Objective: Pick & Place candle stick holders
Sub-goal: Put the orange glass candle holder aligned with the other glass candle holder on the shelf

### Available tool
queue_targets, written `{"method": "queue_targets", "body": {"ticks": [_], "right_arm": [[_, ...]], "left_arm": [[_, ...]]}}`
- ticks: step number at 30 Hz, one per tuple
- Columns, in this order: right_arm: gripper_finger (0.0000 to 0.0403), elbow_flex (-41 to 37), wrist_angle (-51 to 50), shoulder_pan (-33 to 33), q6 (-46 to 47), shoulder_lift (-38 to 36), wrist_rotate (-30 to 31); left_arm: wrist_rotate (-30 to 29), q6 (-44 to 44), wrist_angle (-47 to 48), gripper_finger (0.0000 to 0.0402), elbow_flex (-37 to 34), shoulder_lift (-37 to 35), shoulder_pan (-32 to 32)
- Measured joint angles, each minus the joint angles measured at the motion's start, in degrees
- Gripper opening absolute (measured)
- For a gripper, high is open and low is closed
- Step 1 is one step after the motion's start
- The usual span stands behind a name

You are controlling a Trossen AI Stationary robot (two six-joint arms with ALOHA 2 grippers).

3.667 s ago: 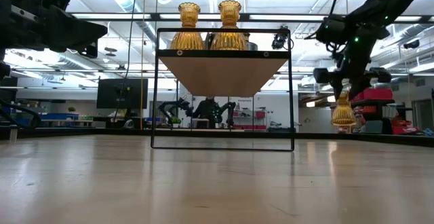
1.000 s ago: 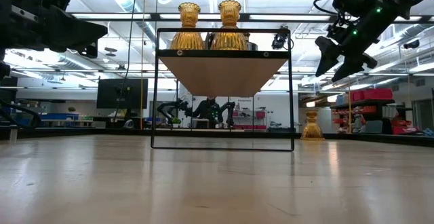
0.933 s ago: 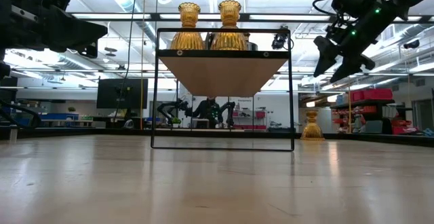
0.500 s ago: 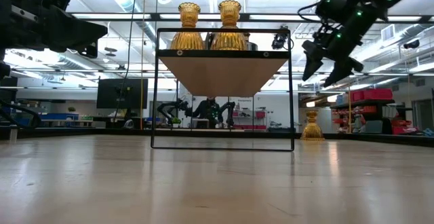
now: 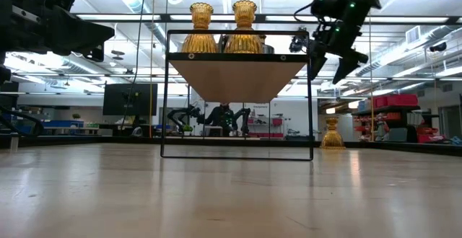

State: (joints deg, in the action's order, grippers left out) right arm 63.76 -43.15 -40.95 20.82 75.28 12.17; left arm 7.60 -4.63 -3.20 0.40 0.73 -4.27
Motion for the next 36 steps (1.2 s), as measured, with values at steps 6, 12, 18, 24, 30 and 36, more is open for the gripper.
{"method": "queue_targets", "body": {"ticks": [6,12,18,24,30,36], "right_arm": [[0.0399,4.8,-5.4,-1.5,1.8,5.4,0.9],[0.0399,5.6,-7.5,-3.4,2.3,9.1,0.4],[0.0399,5.6,-7.4,-5.5,2.5,12.0,-1.8],[0.0398,5.6,-7.1,-7.8,1.5,14.1,-2.7],[0.0398,5.6,-6.5,-8.9,0.5,16.0,-2.8],[0.0398,5.6,-6.4,-9.0,-0.4,18.5,-2.8]], "left_arm": [[0.0,0.0,0.0,0.0018,0.0,0.0,0.0],[0.0,0.0,0.0,0.0018,0.0,0.0,0.0],[0.0,0.0,0.0,0.0018,0.0,0.0,0.0],[0.0,0.0,0.0,0.0018,0.0,0.0,0.0],[0.0,0.0,0.0,0.0018,0.0,0.0,0.0],[0.0,0.0,0.0,0.0018,0.0,0.0,0.0]]}}
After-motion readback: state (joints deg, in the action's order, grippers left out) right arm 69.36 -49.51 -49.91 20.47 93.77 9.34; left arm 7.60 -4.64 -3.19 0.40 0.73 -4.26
